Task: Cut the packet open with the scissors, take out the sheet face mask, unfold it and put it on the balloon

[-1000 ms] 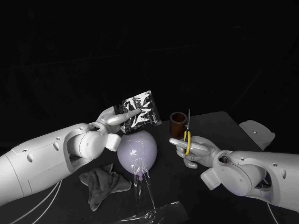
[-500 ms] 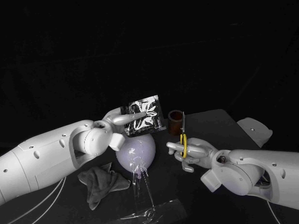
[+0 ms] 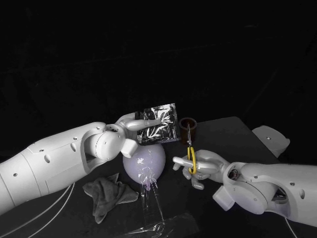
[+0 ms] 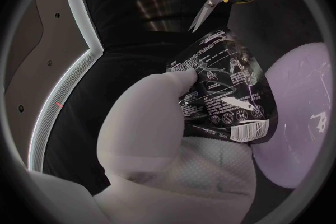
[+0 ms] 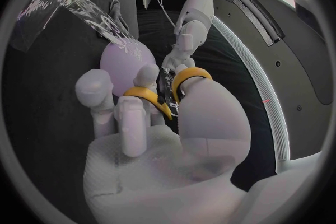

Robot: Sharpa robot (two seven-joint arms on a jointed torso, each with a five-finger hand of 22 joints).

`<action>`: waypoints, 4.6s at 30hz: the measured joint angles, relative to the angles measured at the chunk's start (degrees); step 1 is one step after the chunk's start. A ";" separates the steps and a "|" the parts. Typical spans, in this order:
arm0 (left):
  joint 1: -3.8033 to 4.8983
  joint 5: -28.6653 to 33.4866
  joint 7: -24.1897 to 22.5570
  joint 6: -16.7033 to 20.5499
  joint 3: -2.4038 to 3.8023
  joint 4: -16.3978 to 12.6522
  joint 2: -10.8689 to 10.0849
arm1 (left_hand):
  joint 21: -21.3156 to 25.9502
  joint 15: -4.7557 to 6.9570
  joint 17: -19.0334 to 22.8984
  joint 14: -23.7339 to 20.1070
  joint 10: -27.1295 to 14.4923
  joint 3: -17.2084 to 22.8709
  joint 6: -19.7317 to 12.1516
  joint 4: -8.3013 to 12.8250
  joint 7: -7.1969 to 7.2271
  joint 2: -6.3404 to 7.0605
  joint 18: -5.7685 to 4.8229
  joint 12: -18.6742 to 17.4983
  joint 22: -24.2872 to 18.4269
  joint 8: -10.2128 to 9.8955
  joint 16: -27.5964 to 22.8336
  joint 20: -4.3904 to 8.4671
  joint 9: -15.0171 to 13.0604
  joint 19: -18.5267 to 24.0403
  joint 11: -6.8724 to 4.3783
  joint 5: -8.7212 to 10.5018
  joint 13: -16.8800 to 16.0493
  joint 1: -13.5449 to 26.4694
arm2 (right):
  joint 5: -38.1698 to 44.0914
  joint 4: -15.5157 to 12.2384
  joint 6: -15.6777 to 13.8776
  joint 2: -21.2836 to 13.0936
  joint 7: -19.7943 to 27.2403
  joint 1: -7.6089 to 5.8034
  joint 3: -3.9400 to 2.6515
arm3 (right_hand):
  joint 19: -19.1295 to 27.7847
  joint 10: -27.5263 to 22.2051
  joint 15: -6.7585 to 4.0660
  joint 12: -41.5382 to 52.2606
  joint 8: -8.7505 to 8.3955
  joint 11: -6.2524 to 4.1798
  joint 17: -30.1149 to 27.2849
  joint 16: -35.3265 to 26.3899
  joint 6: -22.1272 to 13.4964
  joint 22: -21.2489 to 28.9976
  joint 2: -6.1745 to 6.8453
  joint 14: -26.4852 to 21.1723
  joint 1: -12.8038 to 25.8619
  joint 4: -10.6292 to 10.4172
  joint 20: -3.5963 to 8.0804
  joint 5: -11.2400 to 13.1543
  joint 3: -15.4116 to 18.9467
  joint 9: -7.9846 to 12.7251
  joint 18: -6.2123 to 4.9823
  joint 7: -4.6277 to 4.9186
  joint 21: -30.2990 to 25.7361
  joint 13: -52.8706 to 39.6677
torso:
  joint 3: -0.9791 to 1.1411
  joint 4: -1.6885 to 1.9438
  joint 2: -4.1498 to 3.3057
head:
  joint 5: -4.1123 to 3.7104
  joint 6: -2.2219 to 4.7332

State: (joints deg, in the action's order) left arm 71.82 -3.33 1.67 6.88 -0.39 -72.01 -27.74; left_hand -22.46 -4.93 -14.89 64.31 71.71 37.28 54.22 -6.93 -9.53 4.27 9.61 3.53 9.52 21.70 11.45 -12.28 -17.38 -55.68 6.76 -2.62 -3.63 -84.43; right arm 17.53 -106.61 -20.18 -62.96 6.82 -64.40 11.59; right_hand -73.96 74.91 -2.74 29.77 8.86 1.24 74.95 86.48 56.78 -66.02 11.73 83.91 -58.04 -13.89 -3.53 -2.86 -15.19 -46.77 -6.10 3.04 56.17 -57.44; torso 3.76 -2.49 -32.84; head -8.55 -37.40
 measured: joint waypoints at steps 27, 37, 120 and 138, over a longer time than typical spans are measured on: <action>1.53 -0.33 0.36 0.13 0.20 1.80 0.50 | -2.11 0.11 -0.37 0.51 0.71 1.50 0.22 1.52 -0.22 0.27 -0.40 -0.09 1.31 0.18 0.00 0.60 -0.33 0.61 -0.13 -0.01 -0.07 1.86 | 3.70 -1.88 -2.34 0.04 -1.32 4.10 0.17 | 8.10 -20.17 5.51 -26.07 -4.70 6.55 -8.17 -6.93 -21.47 7.09 3.70 -1.01 -4.25 -3.51 -4.38 -0.69 30.46 9.91 -1.88 6.67 -12.37 34.76 | -0.05 -0.09 -0.09 | 0.44 -1.15; 1.62 -0.21 0.31 0.10 0.23 2.81 0.85 | -2.39 0.29 -0.39 0.71 0.80 1.45 0.21 1.82 -0.21 0.34 -0.41 -0.10 1.47 0.17 0.00 0.61 -0.34 0.62 -0.22 -0.01 -0.06 2.22 | 3.83 -2.13 -3.35 0.37 -2.09 4.62 0.17 | 3.97 -4.96 3.33 -19.84 6.78 3.59 -3.81 -4.19 -5.01 2.21 -6.70 0.18 -9.86 -2.28 -3.71 0.00 24.81 7.00 -1.86 5.64 -4.91 36.11 | -0.06 -0.10 -0.09 | 0.53 -1.13; 1.66 1.93 -0.02 -3.04 0.21 3.91 0.82 | -3.01 0.26 -0.52 0.69 1.22 1.61 0.19 1.98 -0.19 0.32 0.07 -0.05 1.83 0.13 0.00 0.80 -1.66 0.82 -0.22 0.15 -0.04 3.07 | 4.55 -4.66 -2.80 -0.98 -8.58 2.74 -0.06 | 0.98 -7.54 4.61 -25.35 7.98 7.44 -0.04 -1.14 -15.40 -2.85 -4.08 0.14 -7.38 -3.04 -4.06 -0.25 25.97 2.23 -0.95 6.79 -0.15 35.63 | -0.10 -0.08 -0.12 | 0.90 -1.81; 1.66 2.01 0.03 -4.89 0.20 3.46 0.94 | -3.01 0.27 -0.51 0.70 1.22 1.45 0.10 2.12 -0.11 0.35 0.02 -0.09 1.89 0.11 0.00 0.80 -1.67 0.82 -0.22 0.00 -0.05 3.10 | 6.37 -5.32 -2.79 -0.80 -8.98 0.65 -0.15 | 0.99 -7.20 4.59 -25.94 8.23 6.54 0.00 -1.16 -15.33 -2.68 -5.12 0.12 -8.01 -3.04 -4.06 -0.25 25.97 2.80 -0.85 6.89 -0.15 36.49 | -0.07 -0.09 -0.10 | 0.83 -1.81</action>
State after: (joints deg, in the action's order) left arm 73.48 -1.32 1.71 1.99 -0.19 -68.56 -26.81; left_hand -25.47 -4.66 -15.40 65.01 72.93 38.73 54.32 -4.81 -9.63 4.62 9.63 3.44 11.41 21.81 11.45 -11.48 -19.05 -54.86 6.54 -2.62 -3.68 -81.33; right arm 23.90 -111.93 -22.97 -63.75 -2.16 -63.75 11.44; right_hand -72.97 67.70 1.85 3.83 17.09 7.78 74.95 85.31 41.45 -68.70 6.61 84.03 -66.04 -16.93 -7.59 -3.10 10.78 -43.97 -6.94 9.93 56.02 -20.95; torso 3.69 -2.59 -32.95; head -7.71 -39.21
